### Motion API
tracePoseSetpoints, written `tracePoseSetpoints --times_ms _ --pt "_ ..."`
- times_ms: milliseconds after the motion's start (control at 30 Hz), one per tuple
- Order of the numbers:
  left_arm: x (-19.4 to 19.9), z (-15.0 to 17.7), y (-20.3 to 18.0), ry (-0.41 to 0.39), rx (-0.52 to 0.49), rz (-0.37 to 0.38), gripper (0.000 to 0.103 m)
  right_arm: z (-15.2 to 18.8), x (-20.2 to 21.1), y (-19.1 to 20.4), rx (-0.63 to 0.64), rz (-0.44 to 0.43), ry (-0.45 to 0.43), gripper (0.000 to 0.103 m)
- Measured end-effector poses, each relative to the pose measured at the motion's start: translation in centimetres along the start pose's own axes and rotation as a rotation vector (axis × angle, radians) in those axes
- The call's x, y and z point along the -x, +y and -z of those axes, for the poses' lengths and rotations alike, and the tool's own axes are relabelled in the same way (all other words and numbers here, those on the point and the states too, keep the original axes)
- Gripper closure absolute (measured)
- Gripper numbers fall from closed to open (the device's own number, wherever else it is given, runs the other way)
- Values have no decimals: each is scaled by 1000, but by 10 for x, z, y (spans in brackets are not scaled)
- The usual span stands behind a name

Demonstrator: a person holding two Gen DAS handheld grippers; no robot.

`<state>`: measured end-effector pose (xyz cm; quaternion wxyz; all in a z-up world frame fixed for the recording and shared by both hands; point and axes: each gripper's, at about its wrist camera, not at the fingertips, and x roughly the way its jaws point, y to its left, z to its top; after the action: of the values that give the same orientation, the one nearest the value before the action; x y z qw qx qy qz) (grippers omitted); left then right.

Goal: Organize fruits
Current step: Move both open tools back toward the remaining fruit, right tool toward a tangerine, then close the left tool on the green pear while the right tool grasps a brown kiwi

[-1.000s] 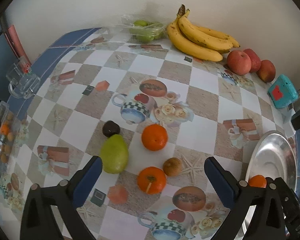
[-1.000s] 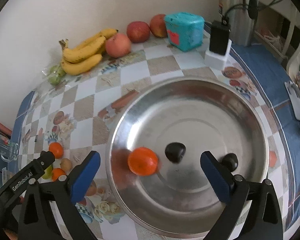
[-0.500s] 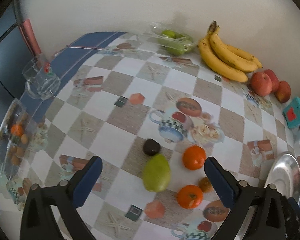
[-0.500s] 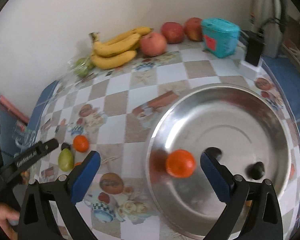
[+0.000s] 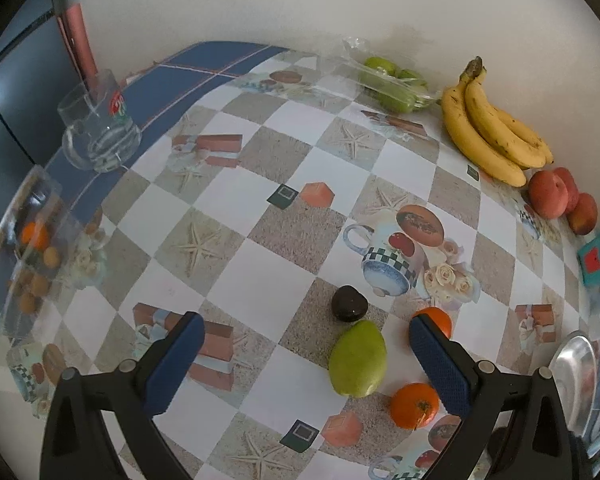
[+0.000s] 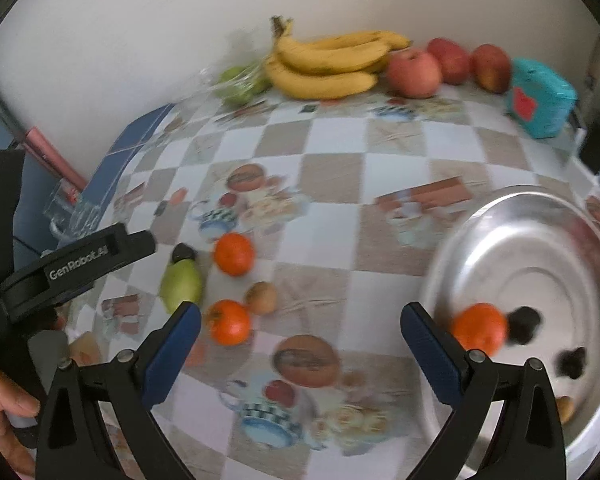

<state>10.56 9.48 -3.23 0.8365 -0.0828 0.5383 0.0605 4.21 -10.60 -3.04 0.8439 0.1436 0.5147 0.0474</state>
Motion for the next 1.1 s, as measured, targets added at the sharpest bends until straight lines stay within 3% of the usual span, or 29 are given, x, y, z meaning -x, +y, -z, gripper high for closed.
tracePoseSetpoints --times_ms 233,367,467,633,900,1100 --pt "-7 -3 5 25 28 19 0 -4 -24 4 -74 -23 65 5" --pt "-13 -3 9 42 55 35 0 -6 -35 8 -64 -17 85 29" --pt "-18 -2 10 66 80 73 2 -8 -43 7 -75 -31 96 36" --pt "-27 0 5 108 72 102 14 -11 -54 7 -102 -51 110 44" --pt "-36 5 0 171 92 178 35 -10 -66 11 -101 -65 132 65" --pt "-40 8 -3 197 97 192 43 -10 -71 9 -111 -64 136 72"
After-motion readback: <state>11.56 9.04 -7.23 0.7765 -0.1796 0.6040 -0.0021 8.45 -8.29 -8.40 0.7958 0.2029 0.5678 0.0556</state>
